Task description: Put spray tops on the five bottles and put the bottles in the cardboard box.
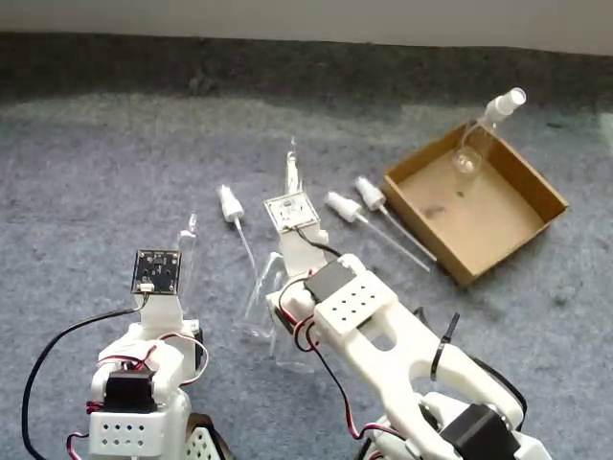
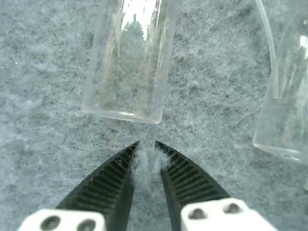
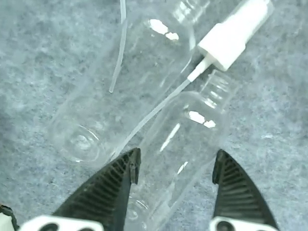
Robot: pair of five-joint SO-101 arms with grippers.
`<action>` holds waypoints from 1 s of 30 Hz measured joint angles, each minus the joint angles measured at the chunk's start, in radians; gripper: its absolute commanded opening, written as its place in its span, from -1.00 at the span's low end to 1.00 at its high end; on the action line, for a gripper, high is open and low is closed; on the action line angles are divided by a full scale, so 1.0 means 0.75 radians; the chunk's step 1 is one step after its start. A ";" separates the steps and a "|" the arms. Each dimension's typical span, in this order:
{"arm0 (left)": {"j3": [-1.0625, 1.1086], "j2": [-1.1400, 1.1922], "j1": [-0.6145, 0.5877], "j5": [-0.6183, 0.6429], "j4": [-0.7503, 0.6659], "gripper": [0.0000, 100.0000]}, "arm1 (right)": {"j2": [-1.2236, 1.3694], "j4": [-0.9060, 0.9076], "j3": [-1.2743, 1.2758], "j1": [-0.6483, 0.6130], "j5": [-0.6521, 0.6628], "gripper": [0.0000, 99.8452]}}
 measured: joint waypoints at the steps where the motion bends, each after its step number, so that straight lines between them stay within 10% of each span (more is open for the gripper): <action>1: 0.000 0.000 0.000 0.000 0.000 -0.99 | -0.002 0.000 0.014 0.000 0.000 -0.59; 15: 0.000 0.000 0.000 0.000 0.000 -0.99 | -0.039 0.010 0.119 0.180 0.012 -0.59; 30: 0.000 0.000 0.000 0.000 0.000 -0.99 | -0.020 -0.027 0.125 0.468 0.591 -0.59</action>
